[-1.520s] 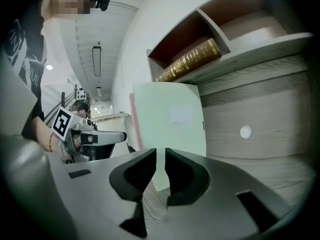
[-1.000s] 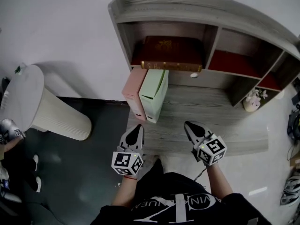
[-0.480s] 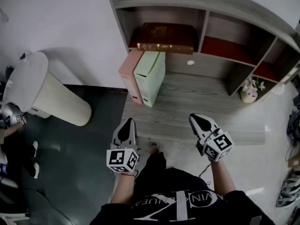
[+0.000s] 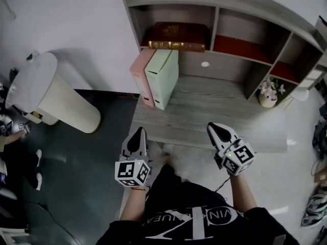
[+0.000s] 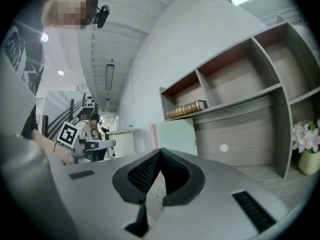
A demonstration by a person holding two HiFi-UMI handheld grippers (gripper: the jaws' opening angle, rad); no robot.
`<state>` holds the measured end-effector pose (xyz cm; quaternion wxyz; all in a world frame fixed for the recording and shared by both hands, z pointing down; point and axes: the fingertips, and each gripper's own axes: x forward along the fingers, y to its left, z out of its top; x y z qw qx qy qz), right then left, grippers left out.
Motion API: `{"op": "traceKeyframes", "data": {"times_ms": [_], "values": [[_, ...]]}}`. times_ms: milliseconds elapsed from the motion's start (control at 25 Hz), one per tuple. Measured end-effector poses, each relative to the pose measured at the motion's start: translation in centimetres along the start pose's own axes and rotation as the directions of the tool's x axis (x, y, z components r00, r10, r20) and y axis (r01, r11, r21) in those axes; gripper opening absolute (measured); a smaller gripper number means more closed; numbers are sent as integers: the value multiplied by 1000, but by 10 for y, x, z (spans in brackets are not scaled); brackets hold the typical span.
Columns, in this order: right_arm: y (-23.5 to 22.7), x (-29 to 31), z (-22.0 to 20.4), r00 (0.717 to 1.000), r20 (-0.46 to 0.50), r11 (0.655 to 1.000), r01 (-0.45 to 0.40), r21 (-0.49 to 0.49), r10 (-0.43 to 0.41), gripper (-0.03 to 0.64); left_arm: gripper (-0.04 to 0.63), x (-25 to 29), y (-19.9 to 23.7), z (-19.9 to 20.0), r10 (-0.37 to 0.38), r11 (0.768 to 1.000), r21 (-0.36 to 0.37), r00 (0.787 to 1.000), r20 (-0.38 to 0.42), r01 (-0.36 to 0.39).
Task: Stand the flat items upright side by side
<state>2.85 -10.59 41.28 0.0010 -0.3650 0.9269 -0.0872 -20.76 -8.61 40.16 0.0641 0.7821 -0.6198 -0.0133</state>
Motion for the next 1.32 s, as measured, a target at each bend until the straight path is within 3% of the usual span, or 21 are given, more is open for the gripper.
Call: {"op": "traceKeyframes", "data": {"times_ms": [640,1320], "values": [[22,-31,2,999,34,999,35,-17,-34,9,5,-26,-11,6,-25,1000,6,999,38,24],[24,-38,1,996,72,998,55,-11,-54,9,5,-39,-10,6,-4,1000,24,999,37,3]]}}
